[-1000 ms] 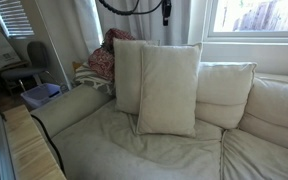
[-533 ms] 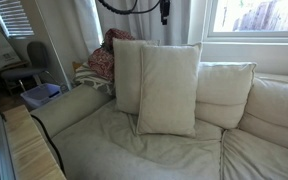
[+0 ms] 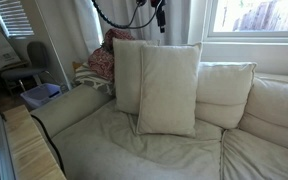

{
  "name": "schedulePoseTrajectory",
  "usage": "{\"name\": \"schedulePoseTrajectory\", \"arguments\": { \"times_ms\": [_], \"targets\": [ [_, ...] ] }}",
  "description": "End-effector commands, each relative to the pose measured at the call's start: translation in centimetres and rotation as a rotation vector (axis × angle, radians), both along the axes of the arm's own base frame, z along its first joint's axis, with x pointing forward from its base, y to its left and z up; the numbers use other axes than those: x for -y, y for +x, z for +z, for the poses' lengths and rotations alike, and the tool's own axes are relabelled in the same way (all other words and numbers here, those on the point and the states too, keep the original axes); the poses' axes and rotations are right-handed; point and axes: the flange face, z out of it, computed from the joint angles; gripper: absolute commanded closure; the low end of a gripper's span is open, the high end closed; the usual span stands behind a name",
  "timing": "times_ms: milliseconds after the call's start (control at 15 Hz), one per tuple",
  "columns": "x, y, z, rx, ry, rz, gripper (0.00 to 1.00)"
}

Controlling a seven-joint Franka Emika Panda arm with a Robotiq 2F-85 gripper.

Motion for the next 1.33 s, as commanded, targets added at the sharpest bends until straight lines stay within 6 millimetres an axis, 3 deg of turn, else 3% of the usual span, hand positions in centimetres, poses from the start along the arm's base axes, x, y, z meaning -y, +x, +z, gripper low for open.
{"name": "schedulePoseTrajectory", "arguments": {
  "times_ms": [0,333,733,800,867,1067,1267],
  "targets": [
    [-0.7,0.7,-4.4,-0.012,-0.058,-0.002,0.00],
    [-1.0,2.0,-8.5,-0.014,-0.056,-0.020,0.00],
    [-1.3,4.0,-11.0,0.086,-0.028,-0.110,0.01],
    [-1.3,4.2,-11.4,0.090,-0.030,-0.120,0.17],
    [-1.4,4.3,-12.2,0.079,-0.038,-0.130,0.26],
    [-1.4,4.3,-13.7,0.034,-0.071,-0.128,0.48],
    [-1.1,4.5,-13.6,0.003,-0.070,-0.125,0.69]
  ]
}}
